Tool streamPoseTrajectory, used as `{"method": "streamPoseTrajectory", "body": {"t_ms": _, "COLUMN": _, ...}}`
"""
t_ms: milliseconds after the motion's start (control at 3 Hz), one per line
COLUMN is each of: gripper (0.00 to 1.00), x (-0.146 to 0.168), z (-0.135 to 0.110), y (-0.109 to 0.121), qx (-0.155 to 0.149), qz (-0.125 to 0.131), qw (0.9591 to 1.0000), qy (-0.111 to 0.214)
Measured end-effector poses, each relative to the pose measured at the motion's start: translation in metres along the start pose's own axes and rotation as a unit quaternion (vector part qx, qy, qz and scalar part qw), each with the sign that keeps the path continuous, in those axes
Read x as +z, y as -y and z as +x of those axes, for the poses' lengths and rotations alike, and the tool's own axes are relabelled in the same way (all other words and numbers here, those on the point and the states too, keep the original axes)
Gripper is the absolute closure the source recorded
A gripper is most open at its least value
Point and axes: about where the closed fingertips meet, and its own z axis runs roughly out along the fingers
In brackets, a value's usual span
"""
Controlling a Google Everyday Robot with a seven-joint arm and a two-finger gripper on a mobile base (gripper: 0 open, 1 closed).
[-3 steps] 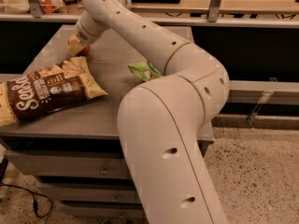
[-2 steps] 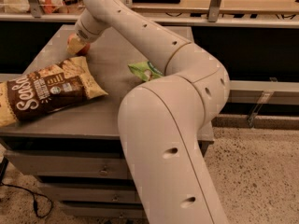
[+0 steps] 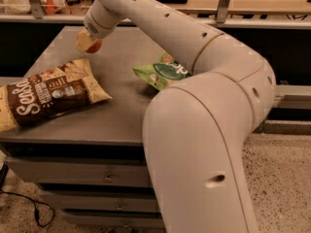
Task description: Move apple near brown chip bag
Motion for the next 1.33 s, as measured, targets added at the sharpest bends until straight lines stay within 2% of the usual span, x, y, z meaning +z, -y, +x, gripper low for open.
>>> {"method": "streamPoseTrajectory", "body": {"t_ms": 333, "gripper": 1.00, "x": -0.023, "z": 0.020, "y": -0.017, "qx": 0.037, "qz": 0.006, "qw": 0.9990, "qy": -0.026}}
{"method": "streamPoseTrajectory", "body": {"t_ms": 667, "gripper": 1.00, "x": -0.037, "z": 0.048, "y": -0.035, "qx": 0.079, "qz": 0.017, "qw": 0.9949, "qy": -0.060}}
{"method": "streamPoseTrajectory", "body": {"t_ms": 1000, "gripper": 1.00, "x": -0.044, "z": 0.074, "y": -0.049, "qx": 0.115, "qz": 0.025, "qw": 0.9890, "qy": -0.090}}
{"method": "streamPoseTrajectory", "body": {"t_ms": 1333, "gripper": 1.00, "x": -0.044, "z": 0.086, "y": -0.063, "qx": 0.137, "qz": 0.019, "qw": 0.9851, "qy": -0.102}}
